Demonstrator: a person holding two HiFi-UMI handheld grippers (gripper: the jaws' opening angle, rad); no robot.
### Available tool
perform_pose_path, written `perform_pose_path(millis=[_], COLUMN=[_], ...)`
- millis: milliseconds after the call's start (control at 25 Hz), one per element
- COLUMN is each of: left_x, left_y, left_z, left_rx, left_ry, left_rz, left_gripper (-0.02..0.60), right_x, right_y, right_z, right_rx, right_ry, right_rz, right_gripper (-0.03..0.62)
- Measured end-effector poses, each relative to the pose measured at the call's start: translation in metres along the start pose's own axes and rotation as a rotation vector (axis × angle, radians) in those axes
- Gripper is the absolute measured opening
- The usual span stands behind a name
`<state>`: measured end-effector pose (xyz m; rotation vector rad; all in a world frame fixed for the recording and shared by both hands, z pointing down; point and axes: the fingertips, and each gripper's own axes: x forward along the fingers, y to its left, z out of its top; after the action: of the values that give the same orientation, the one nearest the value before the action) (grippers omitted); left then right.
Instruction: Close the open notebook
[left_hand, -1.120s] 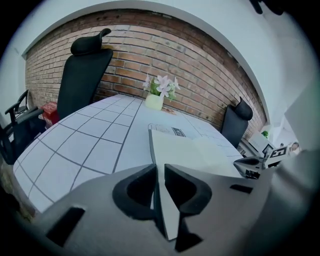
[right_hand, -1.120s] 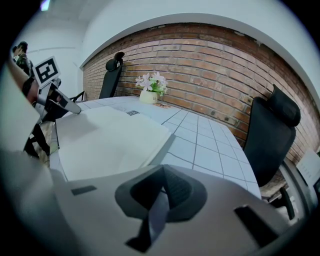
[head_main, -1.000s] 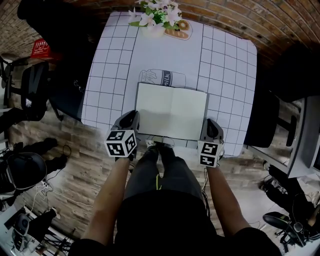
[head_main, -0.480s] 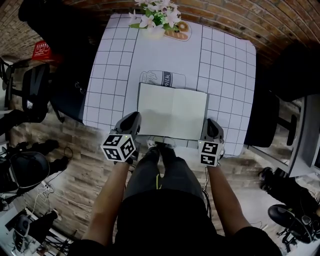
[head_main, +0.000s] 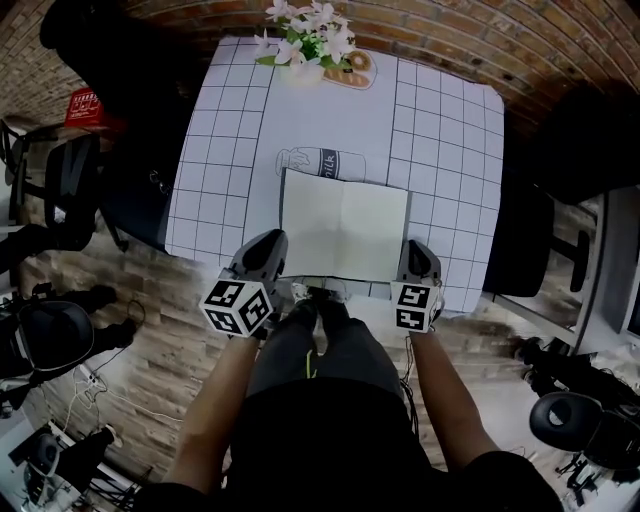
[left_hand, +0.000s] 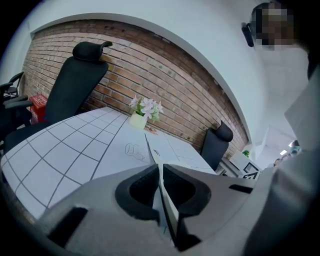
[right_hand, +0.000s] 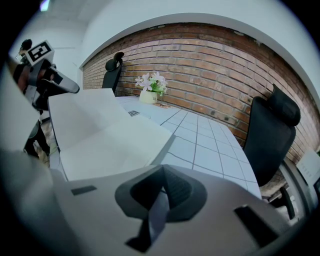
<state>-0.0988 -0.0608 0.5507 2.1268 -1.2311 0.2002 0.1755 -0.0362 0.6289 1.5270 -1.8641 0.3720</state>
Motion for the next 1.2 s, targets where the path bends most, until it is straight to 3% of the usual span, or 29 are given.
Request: perform_pose_path(millis=[360,560,800,1200], left_x=[0.002,0.004,0.008,0.013], left_y=[-0.04,-0.06,-0.082,-0.106], left_z=[0.015,0.018,0.021,0.021], left_rx=[0.031,0.103,0.138,0.134], left_ry=[-0.042,-0.055,-0.077,-0.102], left_rz=[-0.097,-0.127,-0.165,-0.233], left_gripper=[0.044,0.044,0.048,0.049], right_x=[0.0,0.0,0.0,-0.001], right_y=[-0.001,0.0,-0.001,0.0], right_z=[0.0,0.0,0.001,0.0], right_rx=[0.005,0.008,0.003,0.013], right_ry=[0.0,-0.001,-0.003,-0.004], right_rz=[-0.003,0.001,0.012,0.025], right_gripper=[0.012,0.012,0.012,0.012])
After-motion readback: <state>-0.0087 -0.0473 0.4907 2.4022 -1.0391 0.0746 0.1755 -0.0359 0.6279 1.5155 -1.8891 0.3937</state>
